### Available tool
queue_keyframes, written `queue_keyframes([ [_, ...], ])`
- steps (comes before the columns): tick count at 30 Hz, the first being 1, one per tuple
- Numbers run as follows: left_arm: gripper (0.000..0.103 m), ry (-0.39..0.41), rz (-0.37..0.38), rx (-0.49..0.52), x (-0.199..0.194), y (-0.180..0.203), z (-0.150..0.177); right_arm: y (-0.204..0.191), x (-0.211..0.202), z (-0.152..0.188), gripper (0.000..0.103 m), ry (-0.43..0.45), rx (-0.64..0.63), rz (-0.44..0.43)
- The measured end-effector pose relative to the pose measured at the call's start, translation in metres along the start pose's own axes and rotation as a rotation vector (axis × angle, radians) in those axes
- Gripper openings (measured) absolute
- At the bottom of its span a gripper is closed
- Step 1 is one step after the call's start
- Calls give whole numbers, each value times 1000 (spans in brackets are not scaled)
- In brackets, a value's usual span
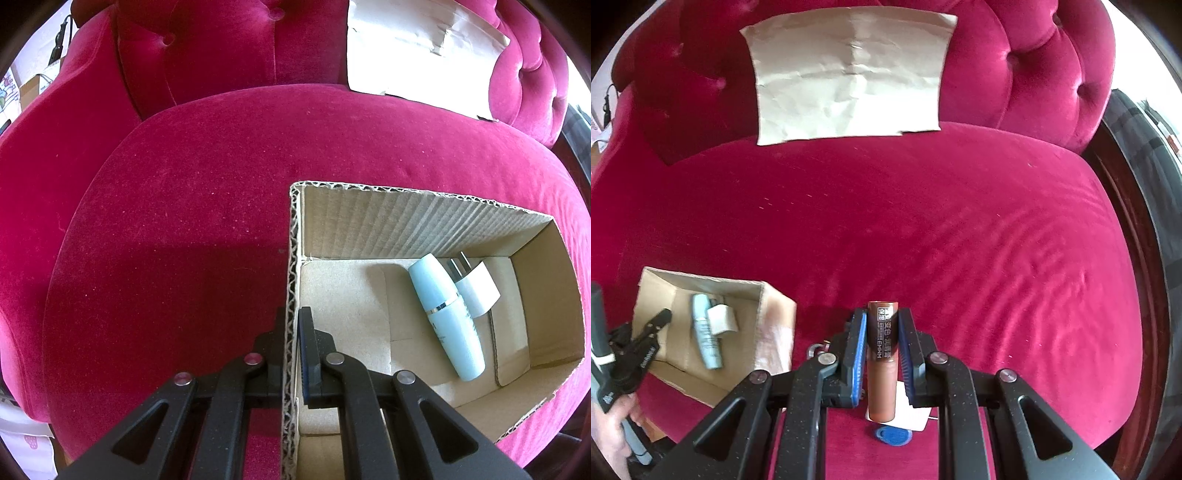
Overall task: Organize rigid objects
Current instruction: 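Carry the brown lipstick tube over the box with the right tool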
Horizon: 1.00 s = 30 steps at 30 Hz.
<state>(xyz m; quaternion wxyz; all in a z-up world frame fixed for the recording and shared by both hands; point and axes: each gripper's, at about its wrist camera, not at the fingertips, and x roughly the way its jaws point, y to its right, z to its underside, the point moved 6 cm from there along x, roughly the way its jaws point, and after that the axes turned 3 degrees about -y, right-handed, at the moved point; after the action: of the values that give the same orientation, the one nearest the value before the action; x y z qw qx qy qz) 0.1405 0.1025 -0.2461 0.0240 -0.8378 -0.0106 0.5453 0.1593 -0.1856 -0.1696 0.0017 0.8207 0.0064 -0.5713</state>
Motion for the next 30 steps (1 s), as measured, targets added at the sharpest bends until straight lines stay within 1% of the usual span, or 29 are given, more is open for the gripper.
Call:
queue_keyframes([
  [6, 5, 0, 0, 2, 0, -1, 0, -26, -2, -4, 17, 15, -22, -44],
  [16, 5, 1, -1, 6, -2, -2, 0, -73, -7, -10, 17, 28, -81, -86],
  [26, 5, 1, 0, 5, 1, 0, 1, -108, -3, -7, 17, 15, -127, -126],
  [30, 5, 1, 1, 7, 1, 0, 1, -120, 2, -5, 17, 2, -144, -129],
])
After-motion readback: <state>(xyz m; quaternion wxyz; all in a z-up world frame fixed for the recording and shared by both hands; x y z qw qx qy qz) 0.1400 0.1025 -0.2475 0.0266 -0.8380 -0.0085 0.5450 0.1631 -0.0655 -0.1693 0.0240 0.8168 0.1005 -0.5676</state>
